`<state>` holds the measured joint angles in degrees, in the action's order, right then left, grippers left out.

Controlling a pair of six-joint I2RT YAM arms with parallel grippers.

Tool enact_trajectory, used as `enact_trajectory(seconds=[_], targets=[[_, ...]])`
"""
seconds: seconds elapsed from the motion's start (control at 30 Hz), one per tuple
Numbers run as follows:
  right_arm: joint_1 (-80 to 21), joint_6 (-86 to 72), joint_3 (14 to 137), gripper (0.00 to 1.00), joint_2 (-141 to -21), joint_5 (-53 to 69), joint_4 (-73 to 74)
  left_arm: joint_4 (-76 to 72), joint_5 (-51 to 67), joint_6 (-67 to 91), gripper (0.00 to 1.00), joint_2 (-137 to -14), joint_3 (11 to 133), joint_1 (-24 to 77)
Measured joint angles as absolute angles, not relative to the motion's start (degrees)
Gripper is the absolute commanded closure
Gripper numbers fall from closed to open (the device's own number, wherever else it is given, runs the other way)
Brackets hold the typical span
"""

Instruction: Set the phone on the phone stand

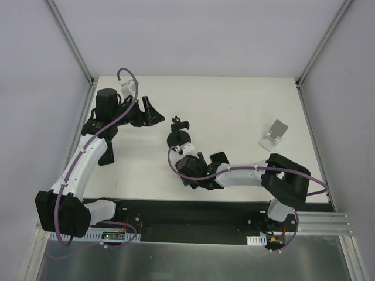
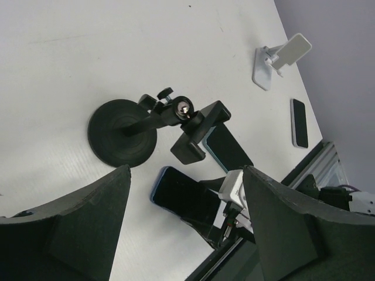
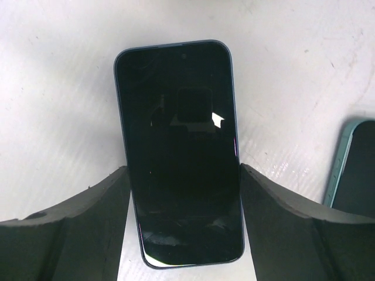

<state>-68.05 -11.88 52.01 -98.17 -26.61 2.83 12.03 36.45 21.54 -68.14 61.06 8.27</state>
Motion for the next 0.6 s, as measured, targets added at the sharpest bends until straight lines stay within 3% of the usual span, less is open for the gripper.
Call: enact_trajectory(seconds=[0.6], targets=[[-68.7, -8.3, 32.7, 0.99, -80.3, -28.8, -20.5, 8.4, 40.5, 18.2, 0.15, -66.2, 61.0, 21.5]])
